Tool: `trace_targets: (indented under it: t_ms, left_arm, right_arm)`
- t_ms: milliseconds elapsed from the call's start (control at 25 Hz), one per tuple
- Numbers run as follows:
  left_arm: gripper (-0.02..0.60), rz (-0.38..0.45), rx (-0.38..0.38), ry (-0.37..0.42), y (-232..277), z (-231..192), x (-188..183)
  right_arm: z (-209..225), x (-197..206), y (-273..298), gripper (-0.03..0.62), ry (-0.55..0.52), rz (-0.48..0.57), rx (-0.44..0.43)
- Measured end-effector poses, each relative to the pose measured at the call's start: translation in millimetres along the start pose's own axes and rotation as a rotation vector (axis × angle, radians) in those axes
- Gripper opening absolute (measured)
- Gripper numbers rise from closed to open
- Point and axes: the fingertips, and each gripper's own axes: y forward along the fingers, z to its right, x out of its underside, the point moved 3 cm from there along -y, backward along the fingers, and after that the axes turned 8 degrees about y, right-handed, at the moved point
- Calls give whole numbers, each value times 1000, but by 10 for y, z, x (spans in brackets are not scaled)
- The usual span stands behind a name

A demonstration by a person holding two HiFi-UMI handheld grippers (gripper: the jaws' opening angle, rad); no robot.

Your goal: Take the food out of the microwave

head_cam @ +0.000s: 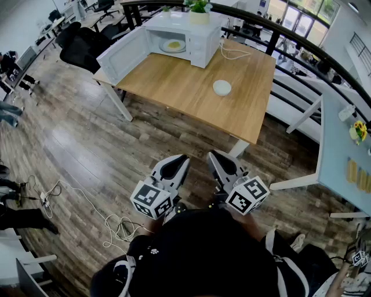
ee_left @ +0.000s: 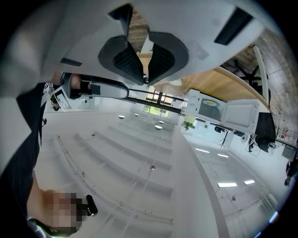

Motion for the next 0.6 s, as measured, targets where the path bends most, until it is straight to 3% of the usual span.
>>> trace_targets:
  t_ms: [600]
  left_arm:
    - [40,12,33,-30,12,-126,56]
  right_arm:
    - [39,50,34,2,33,29,59]
